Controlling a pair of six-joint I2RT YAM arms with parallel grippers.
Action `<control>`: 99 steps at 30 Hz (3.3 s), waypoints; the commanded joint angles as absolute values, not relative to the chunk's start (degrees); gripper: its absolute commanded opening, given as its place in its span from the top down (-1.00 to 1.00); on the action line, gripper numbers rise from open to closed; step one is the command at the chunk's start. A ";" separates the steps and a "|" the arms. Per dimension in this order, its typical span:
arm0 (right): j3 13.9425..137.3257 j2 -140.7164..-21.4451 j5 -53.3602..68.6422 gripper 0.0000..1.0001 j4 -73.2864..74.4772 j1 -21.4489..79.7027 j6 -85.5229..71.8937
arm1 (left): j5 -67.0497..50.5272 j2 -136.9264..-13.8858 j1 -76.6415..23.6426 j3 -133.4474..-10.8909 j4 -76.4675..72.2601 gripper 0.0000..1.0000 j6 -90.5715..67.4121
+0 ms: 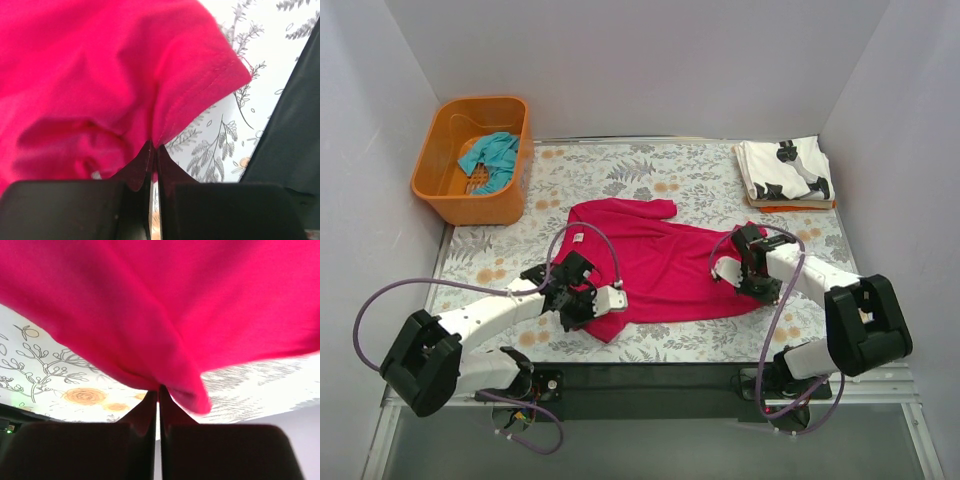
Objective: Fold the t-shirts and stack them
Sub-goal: Flatten the tshirt out
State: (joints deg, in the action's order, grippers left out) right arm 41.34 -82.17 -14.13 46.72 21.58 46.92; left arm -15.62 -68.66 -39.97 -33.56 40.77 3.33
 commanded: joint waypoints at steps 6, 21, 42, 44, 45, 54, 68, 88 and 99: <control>53.26 -77.08 -10.72 0.97 47.99 20.39 47.29 | -25.13 -73.73 -21.02 -49.64 44.82 1.00 -3.42; 74.69 -78.05 -12.22 0.97 48.60 15.47 46.58 | -22.77 -73.84 -12.13 -72.58 43.24 1.00 -15.37; 111.36 -56.61 -13.18 0.97 47.29 15.38 43.07 | -8.61 -44.75 -10.99 -97.12 31.20 1.00 -24.09; 116.17 -56.25 -13.01 0.97 47.02 15.29 42.89 | -8.61 -42.82 -11.07 -97.73 28.05 1.00 -23.12; 117.76 -56.51 -13.09 0.97 47.02 15.38 42.72 | -8.44 -42.63 -11.07 -98.26 27.17 1.00 -22.85; 116.38 -57.48 -9.76 0.97 47.02 14.77 45.26 | -5.01 -47.37 -11.07 -102.14 30.84 1.00 -18.90; 64.55 -66.60 -7.65 0.97 17.07 14.94 52.21 | -8.26 -51.21 -11.07 -47.56 13.99 1.00 -11.69; 74.95 -105.54 -13.18 0.97 -0.88 13.62 53.35 | 1.93 -105.63 -9.67 -69.50 1.49 1.00 -12.75; 91.05 -110.58 -12.67 0.10 17.19 13.27 44.39 | -3.41 -108.12 -8.70 -81.92 12.20 0.28 -18.98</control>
State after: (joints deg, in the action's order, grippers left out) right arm 87.83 -115.87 -13.98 9.58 13.69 48.23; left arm 0.73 -116.20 -9.61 -79.26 7.64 -16.14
